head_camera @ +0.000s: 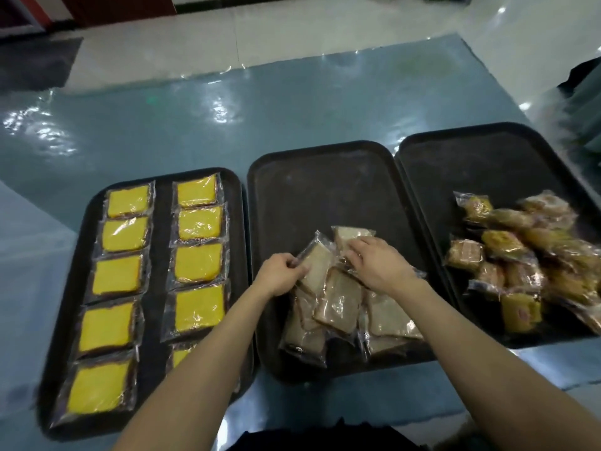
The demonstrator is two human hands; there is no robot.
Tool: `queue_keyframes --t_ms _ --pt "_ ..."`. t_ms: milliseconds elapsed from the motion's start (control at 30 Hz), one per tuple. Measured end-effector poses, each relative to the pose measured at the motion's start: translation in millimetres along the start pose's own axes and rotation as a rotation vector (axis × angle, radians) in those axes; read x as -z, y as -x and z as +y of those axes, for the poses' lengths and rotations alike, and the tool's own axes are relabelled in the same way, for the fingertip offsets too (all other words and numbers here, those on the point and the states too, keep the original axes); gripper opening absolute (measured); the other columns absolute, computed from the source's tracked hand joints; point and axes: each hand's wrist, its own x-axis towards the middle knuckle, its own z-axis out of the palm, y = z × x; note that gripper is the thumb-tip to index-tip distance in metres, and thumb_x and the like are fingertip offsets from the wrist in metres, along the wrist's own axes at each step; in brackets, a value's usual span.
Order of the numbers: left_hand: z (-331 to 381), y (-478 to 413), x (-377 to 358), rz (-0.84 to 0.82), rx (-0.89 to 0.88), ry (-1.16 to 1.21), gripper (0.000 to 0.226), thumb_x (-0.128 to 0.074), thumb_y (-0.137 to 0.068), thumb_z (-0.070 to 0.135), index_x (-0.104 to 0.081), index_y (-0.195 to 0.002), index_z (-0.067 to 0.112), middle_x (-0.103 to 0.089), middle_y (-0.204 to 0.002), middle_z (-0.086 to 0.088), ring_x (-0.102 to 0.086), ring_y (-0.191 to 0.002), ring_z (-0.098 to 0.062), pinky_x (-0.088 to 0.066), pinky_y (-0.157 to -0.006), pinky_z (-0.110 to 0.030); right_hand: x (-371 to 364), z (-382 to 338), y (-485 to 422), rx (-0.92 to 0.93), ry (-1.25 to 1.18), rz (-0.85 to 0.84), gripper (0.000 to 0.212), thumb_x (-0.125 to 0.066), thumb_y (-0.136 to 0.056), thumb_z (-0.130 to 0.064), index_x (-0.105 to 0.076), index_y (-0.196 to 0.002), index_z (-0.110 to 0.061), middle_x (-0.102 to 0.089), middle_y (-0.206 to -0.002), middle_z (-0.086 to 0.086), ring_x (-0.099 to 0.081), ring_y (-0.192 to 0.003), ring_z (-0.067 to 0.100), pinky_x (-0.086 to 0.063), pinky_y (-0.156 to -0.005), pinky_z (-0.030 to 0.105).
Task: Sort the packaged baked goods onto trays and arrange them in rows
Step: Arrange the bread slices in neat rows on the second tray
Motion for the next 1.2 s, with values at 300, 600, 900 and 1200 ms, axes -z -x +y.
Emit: queue_keyframes --t_ms 300,600,900,1200 --pt "9.1 1.8 66.6 0.26 -0.042 0.691 0.022 -0.072 -0.106 0.028 -0.072 -0.117 0.009 -0.077 -0.115 -0.012 -0.078 -0.108 -0.032 -0.069 -0.088 -0.049 3.5 -7.7 -18.7 0.057 0.063 0.131 0.033 -0.051 -0.109 -0.039 -0.076 -0.112 -0.018 -0.068 -0.11 0.003 -0.066 -0.109 0.027 -0.054 -0.095 0.045" --pt "16.8 -15.2 99.3 0.165 -0.088 0.594 0.036 -0.074 -0.103 0.04 -0.07 -0.135 0.024 -0.076 -0.121 -0.009 -0.076 -0.113 -0.029 -0.067 -0.087 -0.041 8.5 -52.5 -81.3 -0.12 -1.105 -0.165 0.046 -0.077 -0.102 -0.015 -0.061 -0.144 -0.005 -0.077 -0.116 0.013 -0.082 -0.094 0.026 -0.067 -0.082 0.035" --pt "18.4 -76.9 90.0 0.33 0.046 0.462 0.082 -0.087 -0.086 -0.004 -0.043 -0.151 0.02 -0.067 -0.129 -0.002 -0.071 -0.105 -0.01 -0.064 -0.078 -0.026 -15.7 -42.6 -139.4 -0.262 -0.905 -0.03 0.017 -0.079 -0.099 -0.012 -0.071 -0.113 -0.015 -0.079 -0.101 0.005 -0.081 -0.081 0.017 -0.068 -0.086 0.042" --pt "31.2 -170.7 100.5 0.477 -0.104 0.073 0.052 -0.092 -0.086 0.017 -0.067 -0.131 0.024 -0.069 -0.133 0.004 -0.069 -0.119 -0.013 -0.06 -0.106 -0.037 -7.5 -52.6 -231.5 -0.155 -0.569 0.128 0.03 -0.076 -0.102 -0.032 -0.072 -0.129 -0.022 -0.073 -0.114 -0.003 -0.07 -0.104 0.013 -0.059 -0.092 0.031"
